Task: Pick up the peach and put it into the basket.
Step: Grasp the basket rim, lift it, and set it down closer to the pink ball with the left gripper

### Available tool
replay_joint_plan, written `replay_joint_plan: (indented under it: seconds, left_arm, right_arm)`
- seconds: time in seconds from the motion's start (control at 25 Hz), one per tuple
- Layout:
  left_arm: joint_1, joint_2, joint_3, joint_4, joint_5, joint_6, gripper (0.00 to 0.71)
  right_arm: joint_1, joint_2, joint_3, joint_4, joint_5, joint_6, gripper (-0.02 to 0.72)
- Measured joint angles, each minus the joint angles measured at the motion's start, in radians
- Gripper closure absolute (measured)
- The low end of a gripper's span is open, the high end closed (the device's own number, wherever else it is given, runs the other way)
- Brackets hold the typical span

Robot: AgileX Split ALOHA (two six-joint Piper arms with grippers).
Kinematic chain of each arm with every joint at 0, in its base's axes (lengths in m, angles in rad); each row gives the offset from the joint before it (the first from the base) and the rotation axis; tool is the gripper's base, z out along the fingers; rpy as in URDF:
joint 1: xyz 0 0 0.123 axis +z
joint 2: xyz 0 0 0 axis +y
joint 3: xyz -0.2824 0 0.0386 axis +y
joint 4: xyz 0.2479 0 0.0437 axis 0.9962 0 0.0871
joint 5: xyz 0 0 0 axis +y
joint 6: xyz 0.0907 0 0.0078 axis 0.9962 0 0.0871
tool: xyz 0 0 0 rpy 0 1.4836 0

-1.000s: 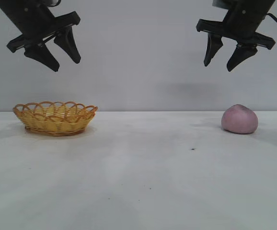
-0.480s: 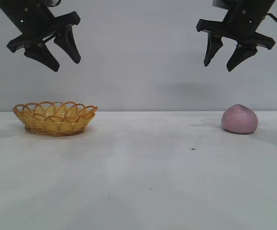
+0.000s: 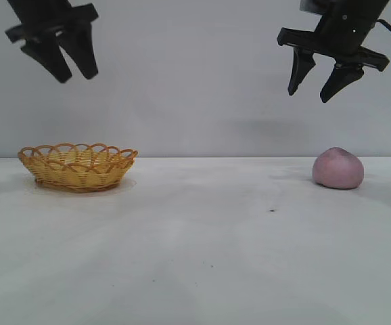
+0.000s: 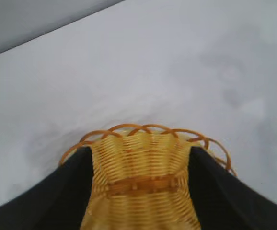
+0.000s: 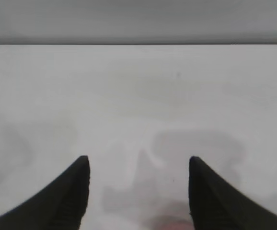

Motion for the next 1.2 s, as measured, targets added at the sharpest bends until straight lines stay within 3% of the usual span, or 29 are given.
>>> replay_joint_plan:
  seconds: [0.24,0.56,1.16,1.2]
  left_arm:
    - [0.000,0.124,-0.152,0.136,0.214,-0.082,0.341]
    - [0.000,0.236,-0.230,0.237,0.207,-0.092,0.341]
    - [0.000,0.433,-0.371,0.277,0.157,-0.092,0.341]
    - [-0.001,0.439,-0.373,0.284,0.157,-0.092,0.430]
  right_arm:
    - [0.000,0.000,0.000,0.000,0.012,0.000,0.290]
    - [0.000,0.000,0.000,0.000,0.023,-0.002,0.290]
    - [0.000,0.000,0.000,0.000,0.033,-0.002,0.290]
    - [0.000,0.000,0.000,0.000,0.033,-0.002,0.290]
